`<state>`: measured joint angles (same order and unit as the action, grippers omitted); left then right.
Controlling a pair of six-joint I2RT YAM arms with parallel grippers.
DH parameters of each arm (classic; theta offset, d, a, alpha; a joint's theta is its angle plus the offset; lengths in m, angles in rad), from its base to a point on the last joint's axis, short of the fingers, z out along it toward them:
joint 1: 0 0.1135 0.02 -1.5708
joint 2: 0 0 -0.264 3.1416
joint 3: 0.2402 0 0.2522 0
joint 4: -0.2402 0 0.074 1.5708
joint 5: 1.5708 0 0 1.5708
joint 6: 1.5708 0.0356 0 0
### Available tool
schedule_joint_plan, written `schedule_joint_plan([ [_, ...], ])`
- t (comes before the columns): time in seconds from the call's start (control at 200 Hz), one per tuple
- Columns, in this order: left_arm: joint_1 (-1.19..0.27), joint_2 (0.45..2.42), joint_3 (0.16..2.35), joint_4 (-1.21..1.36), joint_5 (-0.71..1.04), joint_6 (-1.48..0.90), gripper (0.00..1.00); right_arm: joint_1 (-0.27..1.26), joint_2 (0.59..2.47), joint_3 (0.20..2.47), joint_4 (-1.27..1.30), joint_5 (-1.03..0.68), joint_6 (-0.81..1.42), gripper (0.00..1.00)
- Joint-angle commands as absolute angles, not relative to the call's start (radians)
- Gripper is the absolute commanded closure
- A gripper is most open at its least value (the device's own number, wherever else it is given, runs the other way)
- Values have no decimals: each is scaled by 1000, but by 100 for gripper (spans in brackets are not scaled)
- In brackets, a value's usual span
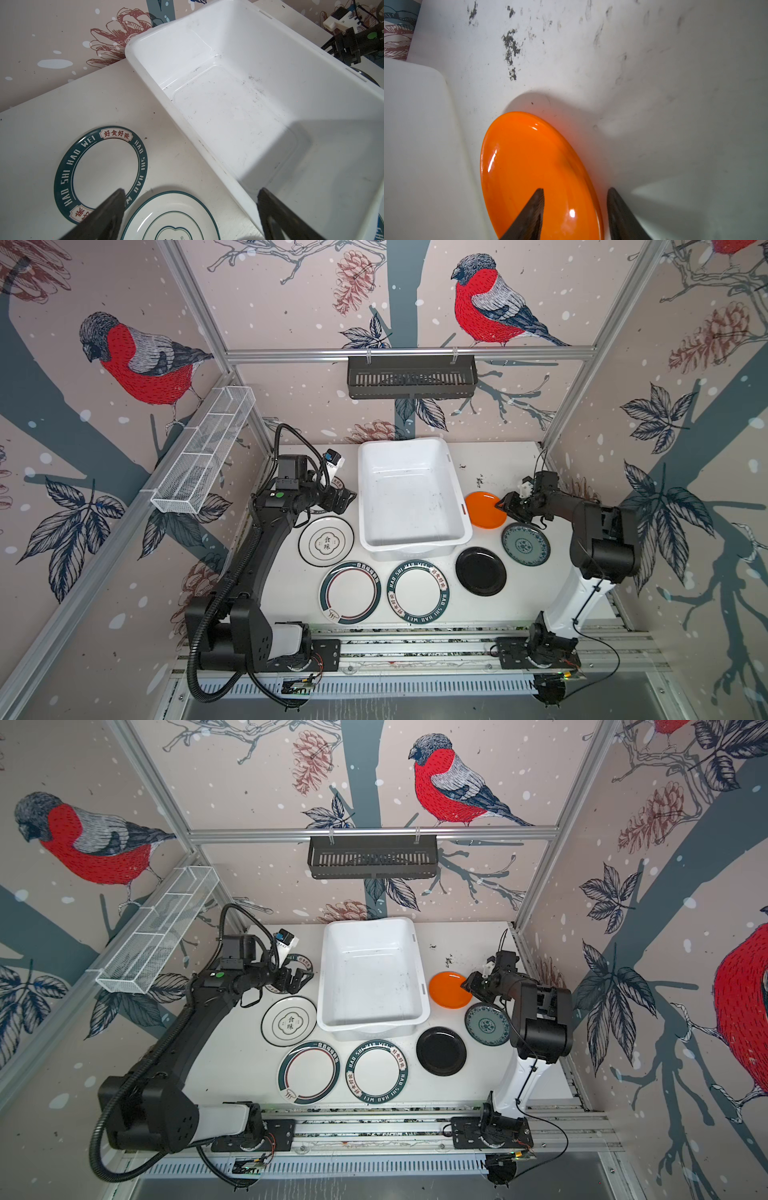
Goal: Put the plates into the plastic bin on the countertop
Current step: 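Move the right gripper down to the orange plate's edge while the left arm lifts, then close the right gripper on the orange plate's rim and tilt it up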
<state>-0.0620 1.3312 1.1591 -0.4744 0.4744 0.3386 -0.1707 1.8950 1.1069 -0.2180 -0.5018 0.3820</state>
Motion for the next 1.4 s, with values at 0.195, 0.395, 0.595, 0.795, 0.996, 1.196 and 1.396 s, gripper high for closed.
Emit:
schedule_joint_plan([
  [0.195,-66,1336,1169,-475,508,335,2,-165,1913,1087,-223,-537,386,61],
  [0.395,-67,1336,1167,-473,508,333,2,-168,1914,1067,-185,-562,408,67],
  [0.595,-67,1336,1165,-473,502,334,2,-173,1915,1044,-150,-583,423,71],
  [0.795,-67,1330,1165,-473,498,336,2,-181,1914,1011,-106,-613,431,76],
  [0.996,-67,1321,1165,-466,495,324,2,-193,1906,973,-55,-625,458,80],
  [1.196,-67,1301,1166,-462,497,331,2,-196,1886,954,-8,-654,470,85],
  [1.396,-67,1300,1176,-467,493,324,2,-199,1871,947,19,-675,479,87],
])
